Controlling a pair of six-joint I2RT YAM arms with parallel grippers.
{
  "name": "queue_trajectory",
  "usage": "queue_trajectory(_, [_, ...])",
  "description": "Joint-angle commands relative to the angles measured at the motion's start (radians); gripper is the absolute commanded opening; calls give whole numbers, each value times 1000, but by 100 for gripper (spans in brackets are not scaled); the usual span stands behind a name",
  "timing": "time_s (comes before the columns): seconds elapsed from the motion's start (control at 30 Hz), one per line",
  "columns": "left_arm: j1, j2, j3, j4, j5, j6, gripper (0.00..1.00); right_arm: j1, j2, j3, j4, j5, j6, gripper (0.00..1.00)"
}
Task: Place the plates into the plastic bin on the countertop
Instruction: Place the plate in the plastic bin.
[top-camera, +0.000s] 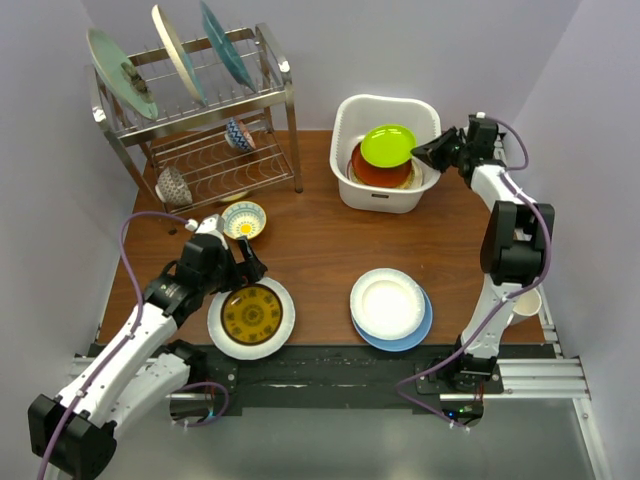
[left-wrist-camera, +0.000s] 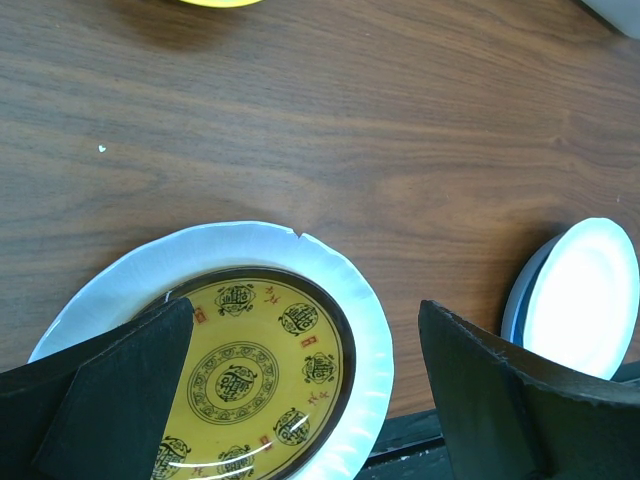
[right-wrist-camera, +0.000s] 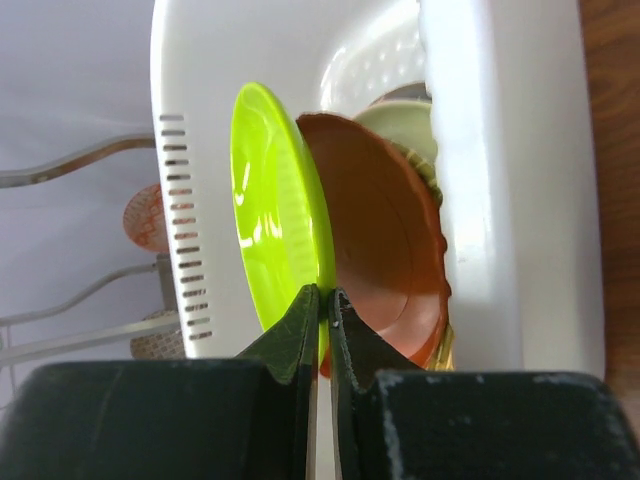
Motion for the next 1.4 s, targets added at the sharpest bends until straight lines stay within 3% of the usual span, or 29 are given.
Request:
queue_trajectory(0.0, [-4,3,10,35,8,35,100,12,1,71,-23,9,-36,3])
queue_trajectory(0.77, [-4,17,14,34,5,42,100,41,73,140,-108,1,-96,22])
queue_trajectory(0.87, [-4,15,13,34,8,39,100,42,68,162,-137,12,-115,36])
queue_trajectory(0.9, [-4,15,14,34,11,42,100,44,65,171,-155,21,-128,45])
queue_trajectory(1.0, [-4,17,14,34,14,42,100,48,35,197,-220,78,-178,52])
queue_trajectory(1.37, [-4,-9,13,14,5,36,100,74,-140,128,-235,75,-209,54])
